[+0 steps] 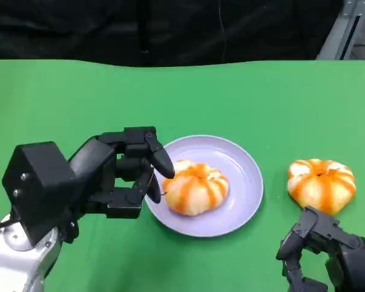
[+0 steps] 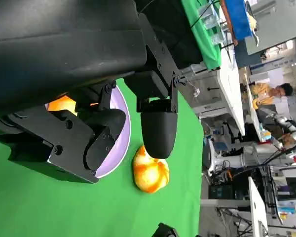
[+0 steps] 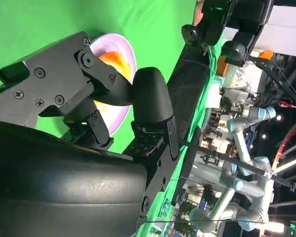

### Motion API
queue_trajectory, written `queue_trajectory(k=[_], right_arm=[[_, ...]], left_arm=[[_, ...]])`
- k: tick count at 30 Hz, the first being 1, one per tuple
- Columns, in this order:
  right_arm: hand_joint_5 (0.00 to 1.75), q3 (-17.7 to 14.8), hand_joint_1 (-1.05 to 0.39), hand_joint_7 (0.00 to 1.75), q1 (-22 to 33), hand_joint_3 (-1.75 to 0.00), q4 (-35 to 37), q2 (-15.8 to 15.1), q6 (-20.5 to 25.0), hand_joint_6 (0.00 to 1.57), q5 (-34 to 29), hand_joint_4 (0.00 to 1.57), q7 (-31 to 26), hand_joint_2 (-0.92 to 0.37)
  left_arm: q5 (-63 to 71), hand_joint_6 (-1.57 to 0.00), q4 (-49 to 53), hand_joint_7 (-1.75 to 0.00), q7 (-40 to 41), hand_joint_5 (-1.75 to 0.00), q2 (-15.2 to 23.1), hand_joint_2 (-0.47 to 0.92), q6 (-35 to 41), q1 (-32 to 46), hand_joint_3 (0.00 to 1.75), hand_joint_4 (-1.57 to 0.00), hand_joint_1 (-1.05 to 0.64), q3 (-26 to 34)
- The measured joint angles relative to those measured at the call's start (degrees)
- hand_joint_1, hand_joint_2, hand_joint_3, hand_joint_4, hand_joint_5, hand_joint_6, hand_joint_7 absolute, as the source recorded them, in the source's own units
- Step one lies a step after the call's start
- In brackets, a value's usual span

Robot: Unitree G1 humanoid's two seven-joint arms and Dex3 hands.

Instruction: Grasp the bread from the table and place it into the plate.

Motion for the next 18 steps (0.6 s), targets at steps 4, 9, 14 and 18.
queue_trajectory(k=[4,9,14,18], right_arm=[[1.75,0.0,-0.16,1.55,0.0,-1.13,0.0,0.0,0.0,0.74,0.0,0.81,0.0,-0.55],[1.75,0.1,-0.14,1.56,-0.3,-1.13,0.0,0.0,-0.2,0.72,0.0,0.81,0.2,-0.56],[1.75,-0.7,-0.14,1.57,-0.6,-1.13,0.3,-0.6,-0.2,0.71,0.9,0.81,0.6,-0.56],[1.75,-0.8,-0.14,1.58,-1.8,-1.12,0.3,-0.6,-0.2,0.71,1.0,0.81,1.0,-0.57]], left_arm=[[0.0,-0.71,0.0,-1.41,0.0,-1.65,0.0,0.58,0.0,0.0,1.31,-0.64,0.06,0.0],[-4.1,-0.81,-3.6,-1.71,-1.7,-1.74,0.1,0.53,0.1,5.3,1.59,-0.97,0.15,2.5],[-14.4,-0.82,-11.4,-1.75,-7.7,-1.75,2.3,0.52,1.8,26.3,1.63,-1.02,0.16,8.4],[-16.0,-0.85,-12.9,-1.75,-8.0,-1.75,2.8,0.51,2.0,27.9,1.68,-1.05,0.18,10.0]])
